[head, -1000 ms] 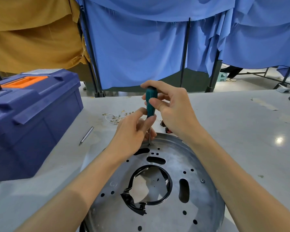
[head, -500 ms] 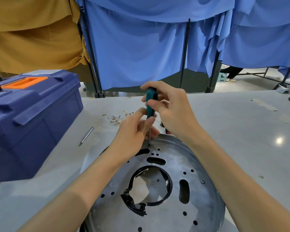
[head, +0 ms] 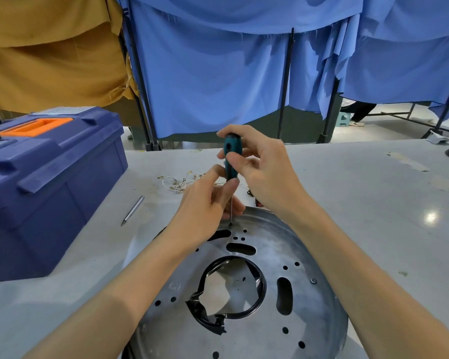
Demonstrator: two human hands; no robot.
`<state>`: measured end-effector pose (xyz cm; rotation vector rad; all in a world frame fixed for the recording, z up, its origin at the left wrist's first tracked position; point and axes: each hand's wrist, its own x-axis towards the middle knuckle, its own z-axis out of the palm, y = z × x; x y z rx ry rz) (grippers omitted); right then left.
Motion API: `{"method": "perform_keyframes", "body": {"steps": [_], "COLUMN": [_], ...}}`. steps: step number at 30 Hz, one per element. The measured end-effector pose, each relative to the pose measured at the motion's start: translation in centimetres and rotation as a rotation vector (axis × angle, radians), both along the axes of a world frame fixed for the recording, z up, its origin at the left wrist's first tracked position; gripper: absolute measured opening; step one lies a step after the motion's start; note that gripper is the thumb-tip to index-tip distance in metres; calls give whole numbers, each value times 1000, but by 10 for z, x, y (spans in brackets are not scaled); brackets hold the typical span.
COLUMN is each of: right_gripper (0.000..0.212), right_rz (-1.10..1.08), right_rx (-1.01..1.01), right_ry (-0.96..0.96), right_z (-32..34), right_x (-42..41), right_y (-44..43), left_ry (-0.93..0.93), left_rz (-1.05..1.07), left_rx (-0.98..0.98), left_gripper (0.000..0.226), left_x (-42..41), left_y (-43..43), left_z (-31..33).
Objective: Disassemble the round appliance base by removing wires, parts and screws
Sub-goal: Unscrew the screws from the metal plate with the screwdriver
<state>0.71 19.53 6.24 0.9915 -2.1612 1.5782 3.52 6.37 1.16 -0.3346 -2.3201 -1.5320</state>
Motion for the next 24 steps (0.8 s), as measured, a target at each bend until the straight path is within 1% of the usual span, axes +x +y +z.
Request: {"method": "perform_keyframes", "body": {"steps": [4,7,9,11,14,17,20,24], "right_gripper": [31,41,46,43,32,26,33,47], "right_rz": [0,-37,-47,-28,12,20,-8,-56], "right_rx": [-32,-56,-61,-60,-53,-41,-48,-78], "right_ry": [6,9,-1,-11,-13,-9,12,6], "right_z": [0,1,2,2,2,1,1,2], "right_x": [3,2,0,0,0,2,2,-2], "right_y": [-2,-1,1,2,1,-1,-2,1], "left_ry": [19,2,1,4,10,20,18,9], "left_rz": [17,31,20,8,19,31,50,22], "left_rx": [-6,23,6,-13,-9,-12,1,-10], "left_gripper": [14,16,16,17,11,15,23,19], "left_x": [2,2,2,2,3,4,4,4], "left_y": [0,0,1,2,2,2,1,2], "left_z": [1,1,2,3,3,3,3,3]}}
